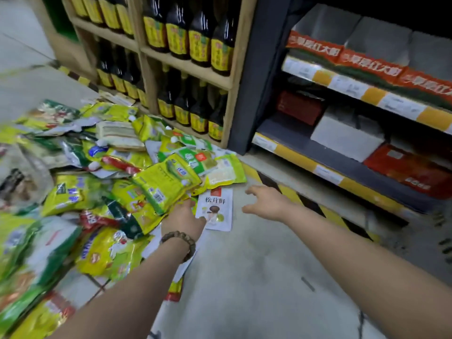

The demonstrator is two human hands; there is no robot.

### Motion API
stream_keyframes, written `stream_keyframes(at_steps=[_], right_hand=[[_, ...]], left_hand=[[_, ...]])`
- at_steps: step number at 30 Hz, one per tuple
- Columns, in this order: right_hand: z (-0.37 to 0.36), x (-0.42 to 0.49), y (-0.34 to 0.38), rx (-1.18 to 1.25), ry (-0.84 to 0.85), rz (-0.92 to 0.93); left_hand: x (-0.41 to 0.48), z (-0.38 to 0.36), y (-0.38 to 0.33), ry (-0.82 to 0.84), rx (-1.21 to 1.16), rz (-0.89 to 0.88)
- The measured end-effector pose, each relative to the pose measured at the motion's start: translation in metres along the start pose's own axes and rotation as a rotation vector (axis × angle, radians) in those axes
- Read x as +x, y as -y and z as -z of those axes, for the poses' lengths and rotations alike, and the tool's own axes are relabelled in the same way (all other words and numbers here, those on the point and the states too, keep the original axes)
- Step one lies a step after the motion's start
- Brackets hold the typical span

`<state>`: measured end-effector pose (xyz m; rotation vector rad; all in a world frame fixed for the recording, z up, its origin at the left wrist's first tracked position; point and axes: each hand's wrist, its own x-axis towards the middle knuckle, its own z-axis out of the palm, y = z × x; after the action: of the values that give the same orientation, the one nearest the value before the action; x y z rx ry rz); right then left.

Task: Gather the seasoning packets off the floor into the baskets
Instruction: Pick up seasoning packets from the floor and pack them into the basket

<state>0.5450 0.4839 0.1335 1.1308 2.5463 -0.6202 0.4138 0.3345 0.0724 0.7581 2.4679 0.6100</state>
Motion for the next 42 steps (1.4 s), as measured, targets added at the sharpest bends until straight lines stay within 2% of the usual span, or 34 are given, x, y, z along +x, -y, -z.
stream_keyframes(at_steps=[6,10,12,15,20,23,25,27,33,37,42], right_hand=[[-0.053,0.042,0.013,0.175,0.09,-0.105],[-0.081,0.079,0.013,0.434,0.11,-0.266],[-0.102,0.102,0.014,0.638,0.042,-0.353],[-0.13,0.136,0.015,0.742,-0.109,-0.494],[-0.151,0.166,0.026,0.767,-0.195,-0.631],[-0.159,0.178,0.032,0.974,-0.197,-0.658],[-0.164,0.18,0.032,1.158,-0.179,-0.631],[-0.161,0.17,0.03,1.218,-0.223,-0.587],[-0.142,0.106,0.012,1.111,-0.348,-0.248],[-0.133,0.067,0.021,1.067,-0.278,-0.017],[-0.123,0.039,0.053,0.955,-0.394,0.186]], left_hand=[[0.02,-0.014,0.046,0.065,0.014,0.099],[0.034,0.001,0.059,0.074,0.071,0.06],[0.035,0.012,0.067,0.047,0.074,0.041],[0.033,0.022,0.087,0.044,0.056,0.037],[0.024,0.024,0.111,0.075,0.056,0.08],[0.025,0.023,0.114,0.089,0.021,0.081],[0.026,0.022,0.113,0.093,-0.031,0.093],[0.028,0.017,0.112,0.084,-0.12,0.11],[0.024,-0.014,0.111,0.069,-0.595,0.176],[0.009,-0.03,0.108,0.223,-0.951,0.315],[-0.003,-0.039,0.106,0.271,-1.12,0.352]])
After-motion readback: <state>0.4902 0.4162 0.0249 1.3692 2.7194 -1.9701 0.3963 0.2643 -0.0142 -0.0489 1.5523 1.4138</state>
